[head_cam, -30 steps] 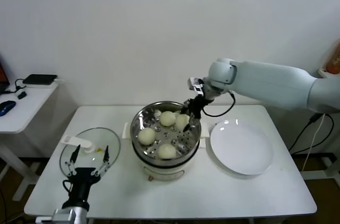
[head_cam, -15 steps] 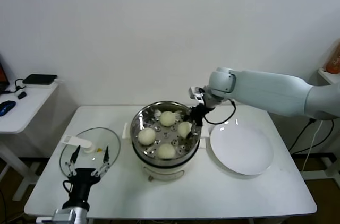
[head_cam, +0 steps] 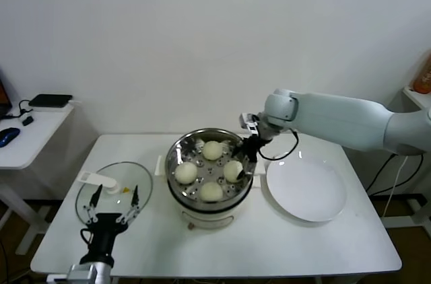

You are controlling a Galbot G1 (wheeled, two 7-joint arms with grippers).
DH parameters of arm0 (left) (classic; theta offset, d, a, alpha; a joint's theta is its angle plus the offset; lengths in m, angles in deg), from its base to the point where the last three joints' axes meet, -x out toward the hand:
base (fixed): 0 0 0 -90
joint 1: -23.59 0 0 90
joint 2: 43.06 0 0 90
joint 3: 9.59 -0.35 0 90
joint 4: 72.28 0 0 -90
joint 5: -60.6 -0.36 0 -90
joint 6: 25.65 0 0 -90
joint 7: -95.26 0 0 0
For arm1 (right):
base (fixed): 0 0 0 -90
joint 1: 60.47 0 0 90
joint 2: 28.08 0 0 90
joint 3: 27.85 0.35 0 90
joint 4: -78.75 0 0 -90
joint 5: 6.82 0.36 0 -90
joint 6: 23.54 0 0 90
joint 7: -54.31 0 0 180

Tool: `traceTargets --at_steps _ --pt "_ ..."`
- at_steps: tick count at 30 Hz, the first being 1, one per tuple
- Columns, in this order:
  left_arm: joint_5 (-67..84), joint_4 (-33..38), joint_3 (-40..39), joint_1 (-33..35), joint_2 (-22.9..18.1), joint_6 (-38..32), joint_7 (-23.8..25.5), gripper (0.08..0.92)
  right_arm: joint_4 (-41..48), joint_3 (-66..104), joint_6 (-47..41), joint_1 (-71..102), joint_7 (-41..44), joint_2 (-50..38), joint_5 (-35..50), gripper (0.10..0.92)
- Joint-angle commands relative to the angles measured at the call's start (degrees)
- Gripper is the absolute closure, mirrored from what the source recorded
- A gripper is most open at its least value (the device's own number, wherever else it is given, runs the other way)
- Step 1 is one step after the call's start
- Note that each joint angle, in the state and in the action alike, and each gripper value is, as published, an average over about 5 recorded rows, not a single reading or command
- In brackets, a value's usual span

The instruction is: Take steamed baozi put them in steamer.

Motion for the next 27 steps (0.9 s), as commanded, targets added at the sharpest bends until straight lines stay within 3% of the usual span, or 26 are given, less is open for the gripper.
traceTargets --at_steps 1,14,20,27 --pt "-0.09 -0.06 0.0 -0.03 -0.05 0.12 -0.04 0.177 0.44 0.53 0.01 -0.12 0.7 0.26 0.3 0.203" --pt "0.03 -0.04 0.12 -0.53 0.02 0.58 -0.21 0.177 -2.48 -0.59 1.06 -8.41 2.98 -2.87 6.34 0.203" --pt "-0.04 0.21 -0.14 -1.45 0.02 1.16 -0.33 0.177 -7.54 5.2 1.83 -5.47 -1.89 -10.59 4.4 0.203" --pt "0.0 0.13 -1.06 -1.97 -0.17 0.79 -0.24 0.177 -13.29 25.33 2.93 9.81 -9.02 -22.88 -2.5 0.203"
